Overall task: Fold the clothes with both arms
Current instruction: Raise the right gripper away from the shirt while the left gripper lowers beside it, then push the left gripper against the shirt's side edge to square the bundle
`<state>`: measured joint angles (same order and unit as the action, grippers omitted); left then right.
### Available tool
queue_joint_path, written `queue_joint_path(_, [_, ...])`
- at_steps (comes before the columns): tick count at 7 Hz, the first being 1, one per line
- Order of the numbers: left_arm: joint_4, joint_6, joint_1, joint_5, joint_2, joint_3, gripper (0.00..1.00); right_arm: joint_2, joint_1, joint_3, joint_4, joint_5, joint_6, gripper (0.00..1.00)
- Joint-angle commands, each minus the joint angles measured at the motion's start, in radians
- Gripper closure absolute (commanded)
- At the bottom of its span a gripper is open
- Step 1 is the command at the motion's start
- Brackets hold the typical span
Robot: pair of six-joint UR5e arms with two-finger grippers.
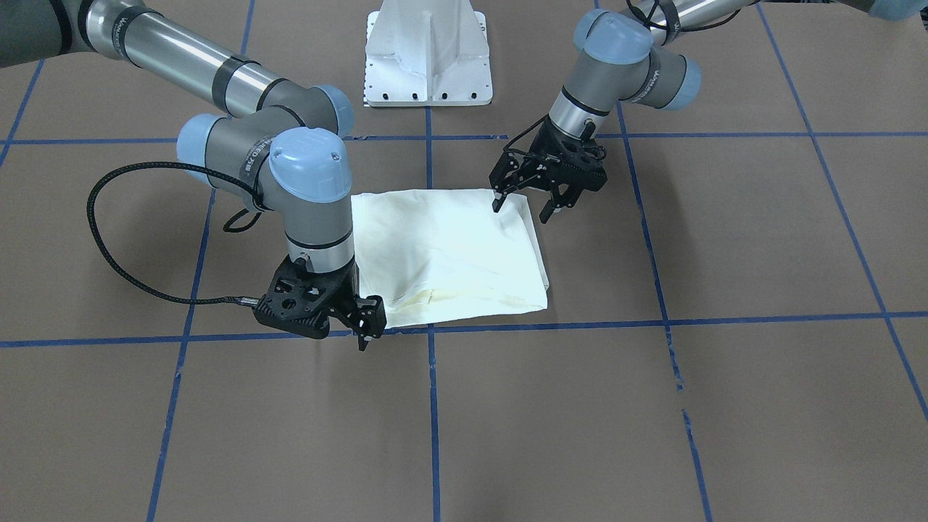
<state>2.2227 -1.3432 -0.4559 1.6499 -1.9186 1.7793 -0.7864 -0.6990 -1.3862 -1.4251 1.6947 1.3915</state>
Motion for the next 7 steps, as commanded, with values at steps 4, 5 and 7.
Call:
queue_joint_path(4, [0.011,-0.031,0.03,0.001,0.01,0.0,1.0,-0.013,0.001,-0.013,0.0,-0.004,0.0,0.0])
queue_joint_path(5, [0.032,-0.033,0.031,0.001,0.05,0.008,1.0,-0.014,0.003,-0.013,0.0,-0.006,0.003,0.0])
queue_joint_path(7, [0.144,-0.036,0.034,-0.001,0.113,0.003,1.0,-0.022,0.003,-0.016,0.002,-0.009,0.01,0.0])
